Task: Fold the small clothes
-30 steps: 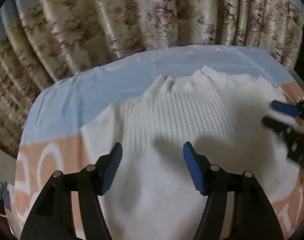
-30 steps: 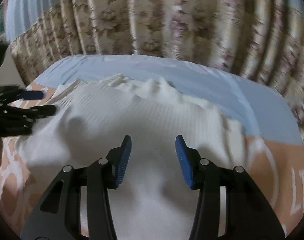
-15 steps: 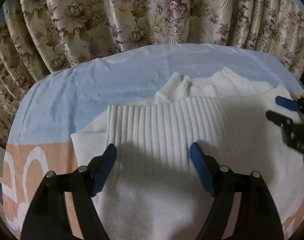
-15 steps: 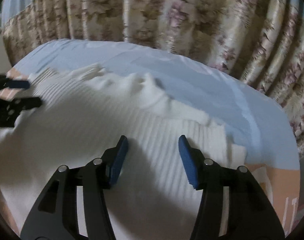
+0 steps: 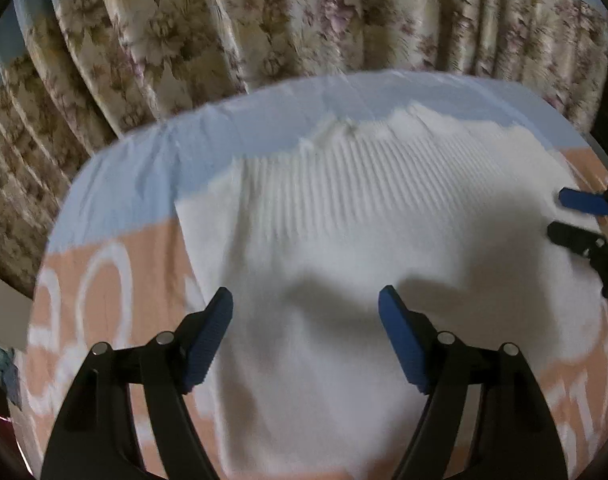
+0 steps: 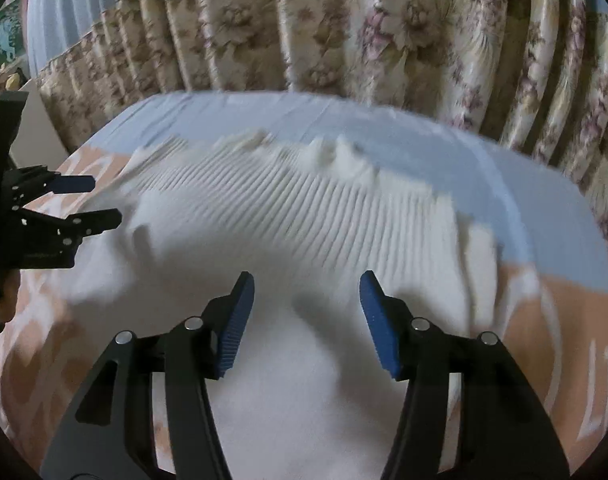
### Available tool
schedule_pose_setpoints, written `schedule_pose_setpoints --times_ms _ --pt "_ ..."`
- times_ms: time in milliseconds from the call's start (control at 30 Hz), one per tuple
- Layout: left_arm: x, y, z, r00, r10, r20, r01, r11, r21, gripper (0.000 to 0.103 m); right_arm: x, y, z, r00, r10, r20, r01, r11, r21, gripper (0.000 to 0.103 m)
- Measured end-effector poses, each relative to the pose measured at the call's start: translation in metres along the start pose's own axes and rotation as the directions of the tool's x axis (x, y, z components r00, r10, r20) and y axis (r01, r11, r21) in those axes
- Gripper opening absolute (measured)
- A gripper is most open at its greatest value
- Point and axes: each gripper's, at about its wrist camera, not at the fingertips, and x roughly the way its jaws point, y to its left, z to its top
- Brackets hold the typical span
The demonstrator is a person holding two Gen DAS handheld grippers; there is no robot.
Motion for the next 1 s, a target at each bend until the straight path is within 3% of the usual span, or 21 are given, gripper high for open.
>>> schedule_pose_setpoints --times_ms 233,533,667,767,867,1000 --pt "0.002 -0.009 -0.044 0.998 0.003 -0.059 -0.005 1.000 -0.030 0.077 0.007 0.028 -0.039 0.998 0.007 -0.063 -0.008 1.000 -0.022 0.061" --pt "-0.006 0.004 -0.056 0.998 0.006 -0.055 -0.009 0.999 -0.049 0.076 -0.010 -0.017 -0.051 0.992 -0.102 -0.071 0.105 0.994 0.042 0.060" --pt "-0.014 -0.001 -0.049 0.997 0.024 -0.067 -0.029 0.998 -0.063 0.076 -0.027 -0.030 -0.047 0.995 -0.086 -0.053 0.091 0.991 0.094 0.062" --pt "-0.023 -0.005 -0.037 0.998 0.014 -0.066 -0.019 0.996 -0.084 0.087 -0.040 -0.035 -0.036 0.995 -0.092 -0.031 0.095 0.987 0.133 0.084" --pt "-0.029 -0.013 -0.024 0.998 -0.007 -0.066 0.001 0.996 -0.094 0.088 -0.049 -0.038 -0.026 0.992 -0.128 -0.003 0.127 0.980 0.152 0.098" --pt "-0.025 -0.025 -0.012 0.996 -0.036 -0.081 0.029 0.995 -0.091 0.091 -0.049 -0.051 -0.019 0.991 -0.137 0.011 0.132 0.972 0.194 0.100"
